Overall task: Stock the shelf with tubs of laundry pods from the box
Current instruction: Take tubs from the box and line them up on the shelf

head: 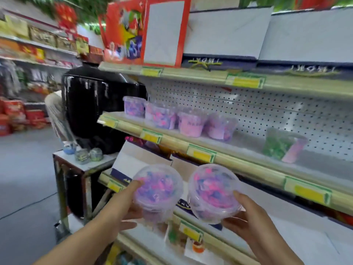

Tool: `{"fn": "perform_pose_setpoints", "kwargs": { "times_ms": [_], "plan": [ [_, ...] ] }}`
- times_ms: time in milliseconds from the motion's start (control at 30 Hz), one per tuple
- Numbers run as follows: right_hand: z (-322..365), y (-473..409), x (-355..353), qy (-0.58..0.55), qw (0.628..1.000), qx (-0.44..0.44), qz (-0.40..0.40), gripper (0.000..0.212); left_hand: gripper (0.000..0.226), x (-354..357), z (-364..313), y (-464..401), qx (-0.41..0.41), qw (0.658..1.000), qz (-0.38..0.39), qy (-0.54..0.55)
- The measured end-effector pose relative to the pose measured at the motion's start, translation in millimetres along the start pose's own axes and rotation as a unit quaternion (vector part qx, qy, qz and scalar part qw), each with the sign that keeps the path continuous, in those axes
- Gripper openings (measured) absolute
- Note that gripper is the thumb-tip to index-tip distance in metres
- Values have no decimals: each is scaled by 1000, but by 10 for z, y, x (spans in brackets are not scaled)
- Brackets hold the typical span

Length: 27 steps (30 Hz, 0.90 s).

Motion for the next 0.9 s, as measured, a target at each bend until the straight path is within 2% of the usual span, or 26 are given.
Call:
{"fn": "perform_pose_setpoints", "kwargs": {
  "times_ms": [167,333,433,567,833,900],
  "plan": [
    [455,-179,362,-4,998,-47,38,24,41,-217,-508,-160,37,999,-2,4],
    [731,-475,749,1,998,-59,30,21,46,-486,-1062,-681,61,998,-10,-17],
    [853,-679,954,6,998,-69,4,22,45,-660,-1445,-1062,77,996,-3,-35],
    [988,-945,1211,16,997,-71,-27,34,54,-848,-1923,-1605,83,994,3,-65],
    [1087,-1280,1806,1,993,-72,-97,29,46,-969,-2666,-2338,75,984,32,-160],
    [1085,-1333,1880,-1,992,-74,-105,30,58,-1001,-2789,-2469,69,977,29,-199]
  ]
}}
Point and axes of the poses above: each hand's wrist, its own y-axis away from the middle knuckle, its own x-axis out of the palm, z = x × y, the point moved 3 cm from there along -y, towards the middle knuckle, and after that the axes turned 3 degrees about -x, right-handed, at the moved point
